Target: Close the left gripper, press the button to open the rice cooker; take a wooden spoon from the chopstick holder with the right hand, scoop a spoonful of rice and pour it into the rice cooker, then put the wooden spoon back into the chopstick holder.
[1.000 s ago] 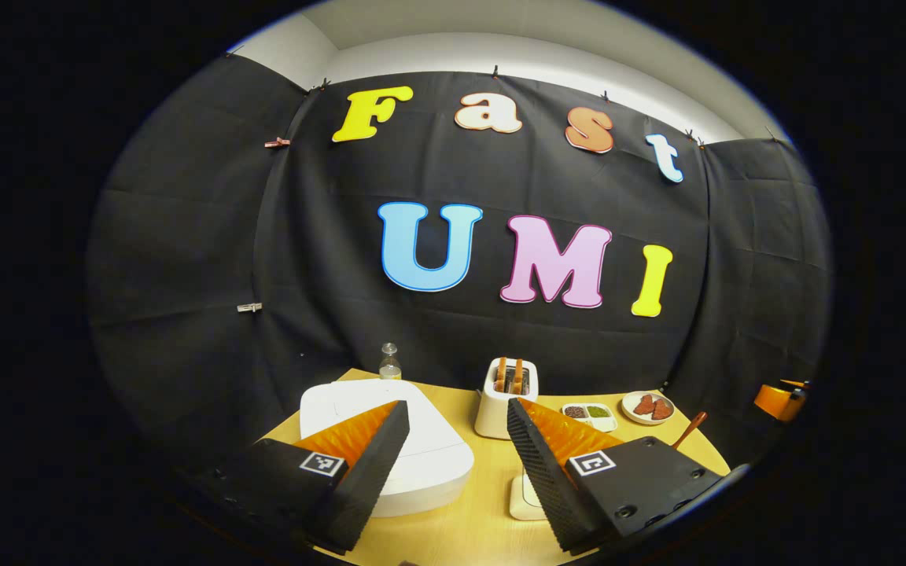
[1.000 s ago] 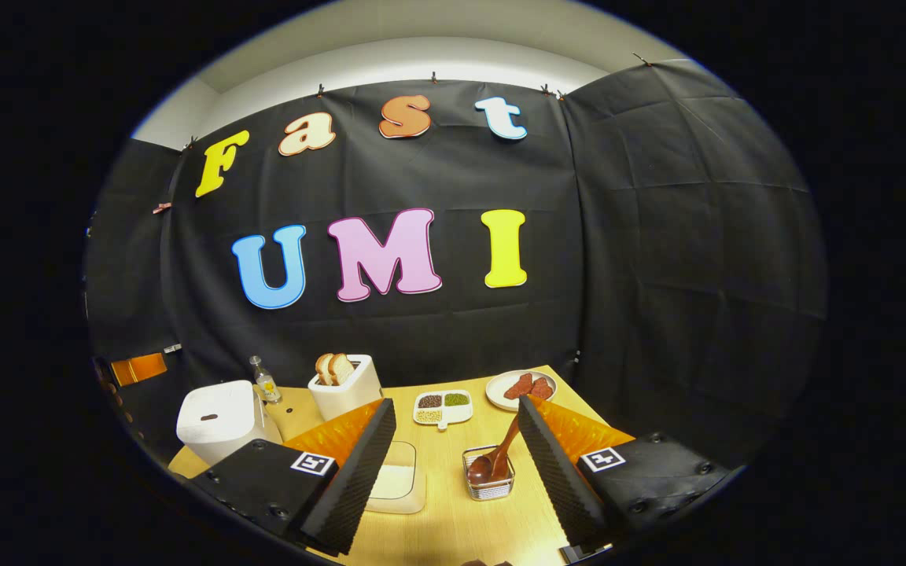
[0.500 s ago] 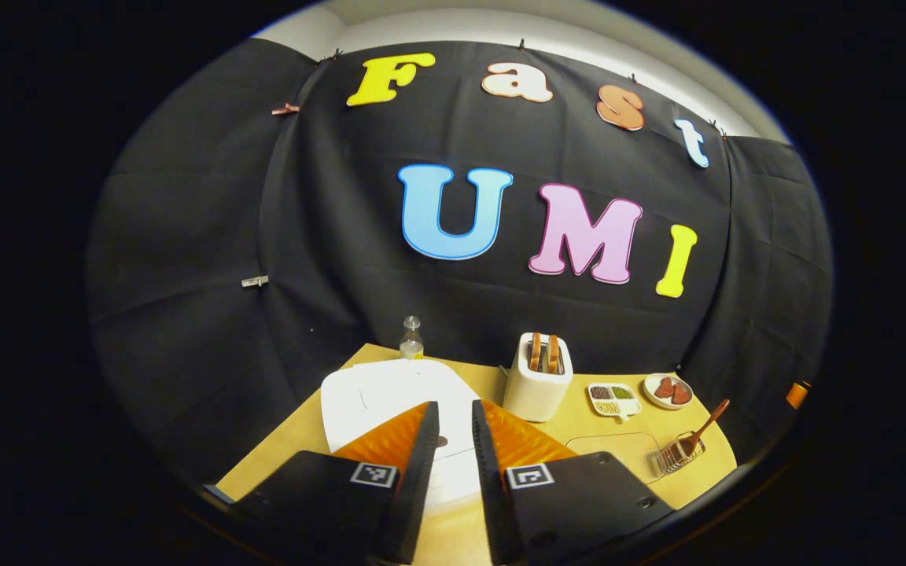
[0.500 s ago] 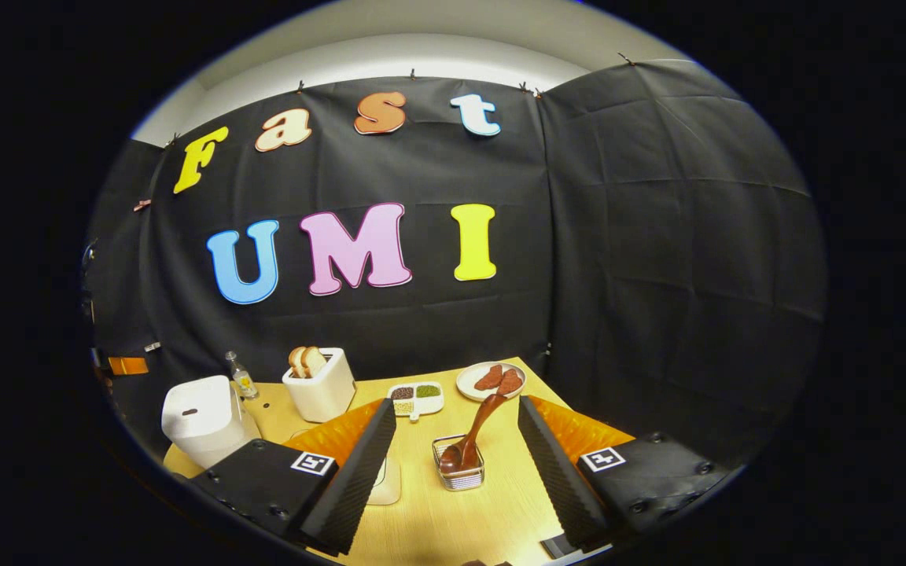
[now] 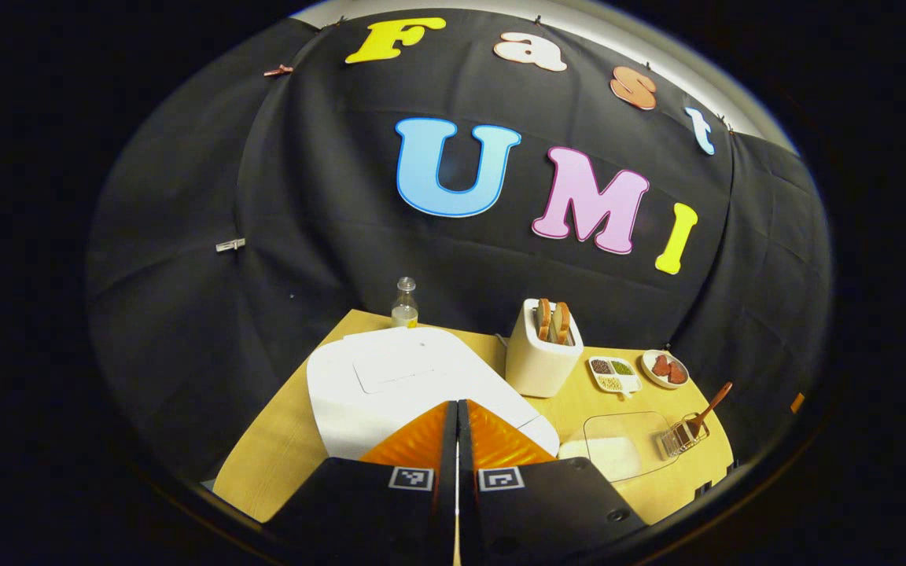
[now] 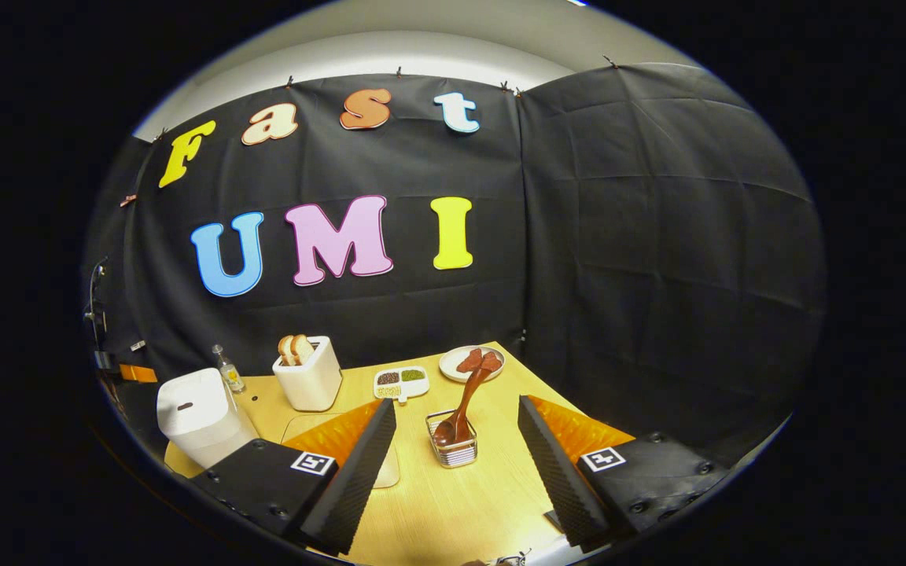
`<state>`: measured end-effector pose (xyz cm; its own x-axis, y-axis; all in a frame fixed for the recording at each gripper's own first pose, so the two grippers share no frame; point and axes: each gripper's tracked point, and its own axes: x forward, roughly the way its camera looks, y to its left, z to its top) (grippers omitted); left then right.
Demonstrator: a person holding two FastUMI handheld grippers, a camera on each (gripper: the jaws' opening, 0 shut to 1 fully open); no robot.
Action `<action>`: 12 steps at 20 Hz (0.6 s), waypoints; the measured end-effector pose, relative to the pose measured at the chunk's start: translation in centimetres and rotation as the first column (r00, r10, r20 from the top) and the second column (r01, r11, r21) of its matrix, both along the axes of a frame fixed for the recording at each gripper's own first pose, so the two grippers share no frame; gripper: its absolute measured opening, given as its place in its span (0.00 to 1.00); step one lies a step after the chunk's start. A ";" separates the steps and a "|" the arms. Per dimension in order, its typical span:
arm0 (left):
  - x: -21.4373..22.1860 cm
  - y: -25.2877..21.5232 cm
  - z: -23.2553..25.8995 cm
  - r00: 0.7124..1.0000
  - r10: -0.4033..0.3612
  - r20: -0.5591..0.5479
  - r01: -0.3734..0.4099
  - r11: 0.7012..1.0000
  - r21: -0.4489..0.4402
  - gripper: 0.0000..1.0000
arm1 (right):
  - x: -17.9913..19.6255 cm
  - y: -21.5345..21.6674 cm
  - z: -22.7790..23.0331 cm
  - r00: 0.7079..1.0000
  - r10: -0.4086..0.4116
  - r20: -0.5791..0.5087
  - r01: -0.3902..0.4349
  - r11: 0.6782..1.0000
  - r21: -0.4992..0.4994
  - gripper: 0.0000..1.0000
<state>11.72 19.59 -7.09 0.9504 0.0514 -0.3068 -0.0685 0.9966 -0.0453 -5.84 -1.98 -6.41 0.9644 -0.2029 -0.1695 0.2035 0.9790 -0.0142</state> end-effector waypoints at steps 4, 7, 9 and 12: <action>2.5 0.7 -2.9 0.998 -0.026 -0.062 0.023 0.998 -0.053 0.06 | -2.5 0.6 -0.6 0.999 -0.031 -0.014 0.031 0.999 -0.010 0.98; 3.5 0.8 -4.7 0.995 -0.031 -0.094 0.022 0.995 -0.095 0.07 | -3.3 0.4 -0.3 0.998 -0.064 -0.006 0.064 0.998 0.001 0.98; 3.5 0.6 -5.4 0.993 -0.044 -0.105 0.033 0.994 -0.102 0.07 | -3.6 0.4 -0.4 0.997 -0.077 -0.005 0.077 0.997 0.010 0.98; 3.6 0.6 -6.9 0.989 -0.060 -0.136 0.050 0.996 -0.079 0.07 | -3.6 0.8 -0.7 0.997 -0.082 -0.010 0.082 0.996 0.029 0.98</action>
<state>15.32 20.14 -14.03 0.8994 -0.0280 -0.4363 -0.0243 0.9932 -0.1140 -9.45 -1.20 -7.14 0.9432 -0.2758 -0.1850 0.2829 0.9591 0.0123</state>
